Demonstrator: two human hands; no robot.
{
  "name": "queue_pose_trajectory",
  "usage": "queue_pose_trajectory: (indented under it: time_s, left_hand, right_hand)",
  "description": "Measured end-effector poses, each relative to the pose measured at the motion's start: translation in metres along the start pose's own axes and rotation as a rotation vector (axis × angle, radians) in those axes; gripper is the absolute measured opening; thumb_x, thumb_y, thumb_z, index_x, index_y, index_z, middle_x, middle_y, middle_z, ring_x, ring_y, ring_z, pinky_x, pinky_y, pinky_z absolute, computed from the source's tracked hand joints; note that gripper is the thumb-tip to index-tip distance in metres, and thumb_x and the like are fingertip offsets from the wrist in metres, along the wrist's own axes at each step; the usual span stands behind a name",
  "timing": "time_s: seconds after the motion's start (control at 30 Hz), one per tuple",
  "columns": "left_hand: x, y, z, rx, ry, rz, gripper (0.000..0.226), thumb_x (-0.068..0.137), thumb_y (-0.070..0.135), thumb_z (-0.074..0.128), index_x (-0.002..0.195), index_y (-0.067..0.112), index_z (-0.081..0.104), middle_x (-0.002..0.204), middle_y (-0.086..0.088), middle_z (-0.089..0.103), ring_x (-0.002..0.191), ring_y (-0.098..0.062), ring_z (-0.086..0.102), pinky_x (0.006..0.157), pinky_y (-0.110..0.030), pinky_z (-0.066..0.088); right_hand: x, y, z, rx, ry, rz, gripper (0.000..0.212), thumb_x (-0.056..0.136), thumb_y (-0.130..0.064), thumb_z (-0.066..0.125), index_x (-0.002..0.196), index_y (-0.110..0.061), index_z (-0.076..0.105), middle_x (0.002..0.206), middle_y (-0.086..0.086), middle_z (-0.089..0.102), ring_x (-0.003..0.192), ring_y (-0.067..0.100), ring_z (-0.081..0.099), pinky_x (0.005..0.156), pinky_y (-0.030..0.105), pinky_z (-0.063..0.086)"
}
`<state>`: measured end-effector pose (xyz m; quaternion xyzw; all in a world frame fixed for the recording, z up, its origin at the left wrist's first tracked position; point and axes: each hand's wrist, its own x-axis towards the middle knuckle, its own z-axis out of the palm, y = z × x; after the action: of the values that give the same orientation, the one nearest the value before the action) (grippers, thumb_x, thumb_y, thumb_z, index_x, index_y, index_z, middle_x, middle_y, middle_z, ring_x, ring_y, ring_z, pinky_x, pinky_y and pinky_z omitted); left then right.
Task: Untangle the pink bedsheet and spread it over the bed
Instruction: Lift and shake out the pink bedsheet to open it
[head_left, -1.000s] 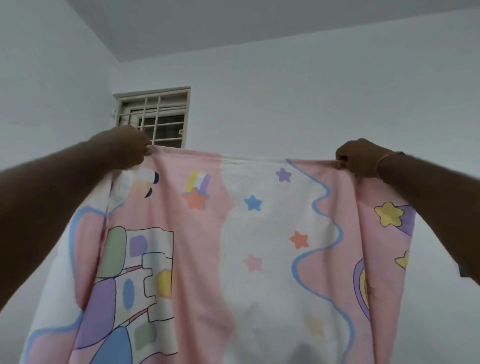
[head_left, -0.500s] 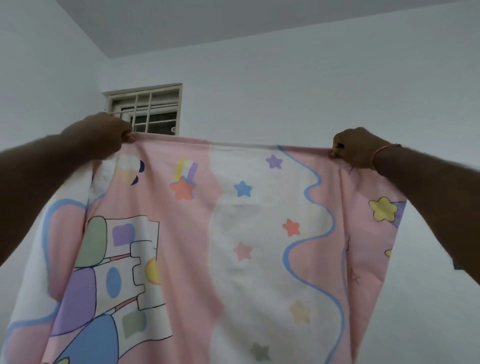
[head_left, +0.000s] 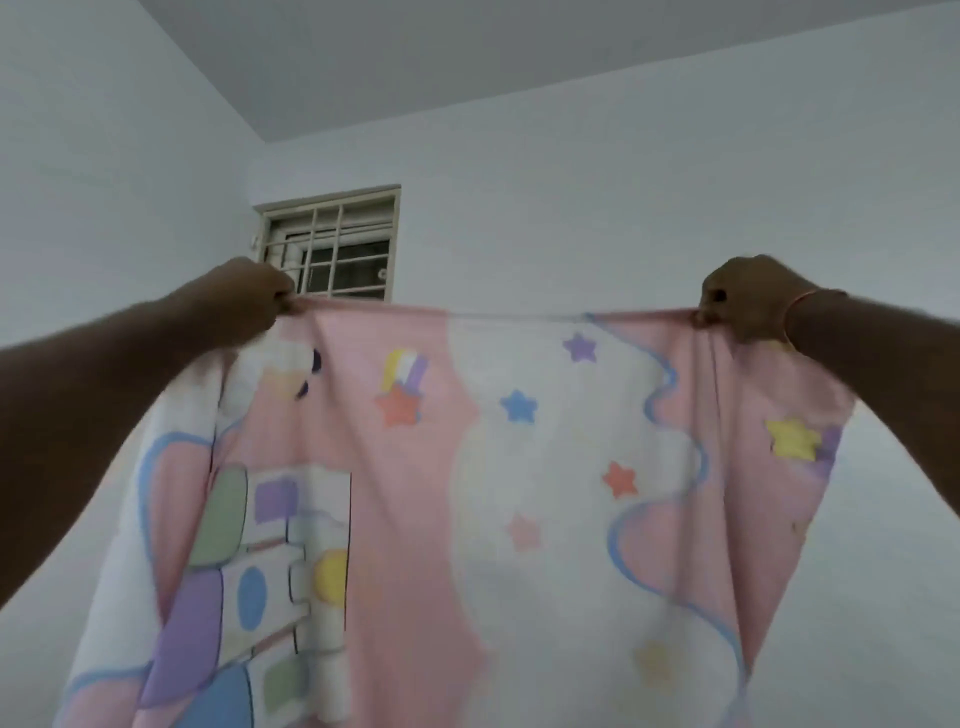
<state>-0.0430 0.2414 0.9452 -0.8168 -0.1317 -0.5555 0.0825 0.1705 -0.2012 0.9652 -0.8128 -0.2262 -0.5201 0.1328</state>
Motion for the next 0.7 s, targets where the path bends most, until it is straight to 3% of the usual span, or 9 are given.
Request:
queue_pose_trajectory:
  time_s: [0.07, 0.1, 0.17, 0.2, 0.3, 0.4, 0.5, 0.63, 0.7]
  left_hand:
    - [0.001, -0.001, -0.003, 0.005, 0.11, -0.03, 0.016, 0.093, 0.012, 0.051, 0.08, 0.009, 0.059, 0.077, -0.019, 0.055, 0.071, -0.032, 0.053, 0.062, -0.032, 0.04]
    - [0.003, 0.0, -0.005, 0.005, 0.082, -0.024, 0.014, 0.092, 0.01, 0.052, 0.082, 0.007, 0.06, 0.08, -0.02, 0.057, 0.074, -0.034, 0.054, 0.063, -0.032, 0.039]
    - [-0.001, 0.004, -0.007, 0.03, -0.076, -0.004, 0.014, 0.09, 0.005, 0.053, 0.079, 0.003, 0.062, 0.085, -0.022, 0.063, 0.08, -0.035, 0.058, 0.067, -0.033, 0.04]
    - [-0.004, 0.005, -0.008, 0.074, -0.107, 0.006, 0.014, 0.089, 0.004, 0.052, 0.078, 0.005, 0.061, 0.083, -0.021, 0.062, 0.079, -0.035, 0.057, 0.066, -0.033, 0.041]
    - [-0.008, 0.006, -0.01, 0.134, 0.035, -0.002, 0.012, 0.086, 0.003, 0.047, 0.079, 0.01, 0.055, 0.076, -0.017, 0.052, 0.072, -0.032, 0.051, 0.062, -0.032, 0.039]
    - [-0.009, 0.015, -0.011, 0.189, -0.04, 0.025, 0.012, 0.087, 0.004, 0.049, 0.088, 0.006, 0.06, 0.082, -0.018, 0.056, 0.074, -0.029, 0.052, 0.063, -0.032, 0.041]
    - [-0.008, 0.011, -0.016, 0.206, 0.088, 0.014, 0.008, 0.086, 0.008, 0.049, 0.085, 0.014, 0.054, 0.08, -0.015, 0.049, 0.082, -0.037, 0.056, 0.066, -0.036, 0.043]
    - [-0.009, 0.015, -0.016, 0.148, -0.023, 0.081, 0.012, 0.086, 0.001, 0.052, 0.075, 0.004, 0.057, 0.07, -0.014, 0.051, 0.078, -0.034, 0.053, 0.065, -0.034, 0.039]
    - [-0.009, 0.013, -0.015, 0.109, -0.039, 0.109, 0.017, 0.09, 0.008, 0.054, 0.075, 0.004, 0.059, 0.072, -0.016, 0.057, 0.076, -0.031, 0.051, 0.065, -0.033, 0.038]
  right_hand:
    - [0.006, 0.001, -0.002, 0.014, 0.154, 0.026, 0.008, 0.081, -0.01, 0.07, 0.084, -0.002, 0.07, 0.1, 0.023, 0.068, 0.1, 0.038, 0.061, 0.083, 0.035, 0.046]
    - [0.007, -0.002, -0.004, 0.015, 0.137, 0.036, 0.005, 0.081, -0.01, 0.07, 0.08, -0.005, 0.069, 0.098, 0.022, 0.069, 0.098, 0.037, 0.062, 0.083, 0.035, 0.046]
    - [0.001, -0.008, -0.004, -0.004, -0.056, 0.0, 0.01, 0.084, -0.015, 0.068, 0.081, -0.005, 0.069, 0.097, 0.021, 0.07, 0.096, 0.035, 0.063, 0.08, 0.032, 0.044]
    - [-0.002, -0.009, -0.002, -0.011, -0.055, -0.026, 0.013, 0.085, -0.015, 0.067, 0.086, -0.003, 0.07, 0.1, 0.022, 0.069, 0.098, 0.035, 0.062, 0.08, 0.033, 0.043]
    - [-0.002, -0.002, -0.001, 0.047, 0.186, 0.02, 0.013, 0.085, -0.01, 0.064, 0.09, 0.001, 0.069, 0.105, 0.023, 0.067, 0.104, 0.038, 0.059, 0.084, 0.034, 0.04]
    - [-0.006, -0.002, -0.001, 0.009, 0.079, 0.016, 0.017, 0.086, -0.013, 0.065, 0.092, 0.002, 0.07, 0.106, 0.025, 0.066, 0.104, 0.039, 0.059, 0.086, 0.035, 0.042]
    - [-0.006, -0.001, -0.007, 0.048, 0.154, 0.037, 0.013, 0.086, -0.014, 0.065, 0.088, -0.001, 0.069, 0.101, 0.021, 0.068, 0.101, 0.036, 0.06, 0.085, 0.034, 0.042]
    - [-0.009, 0.001, -0.006, 0.012, 0.045, 0.001, 0.023, 0.085, -0.019, 0.068, 0.092, 0.003, 0.068, 0.103, 0.023, 0.066, 0.102, 0.037, 0.058, 0.081, 0.032, 0.04]
    - [-0.013, 0.006, -0.004, 0.022, 0.035, -0.009, 0.021, 0.085, -0.019, 0.068, 0.09, 0.002, 0.068, 0.096, 0.021, 0.065, 0.098, 0.035, 0.058, 0.075, 0.03, 0.036]
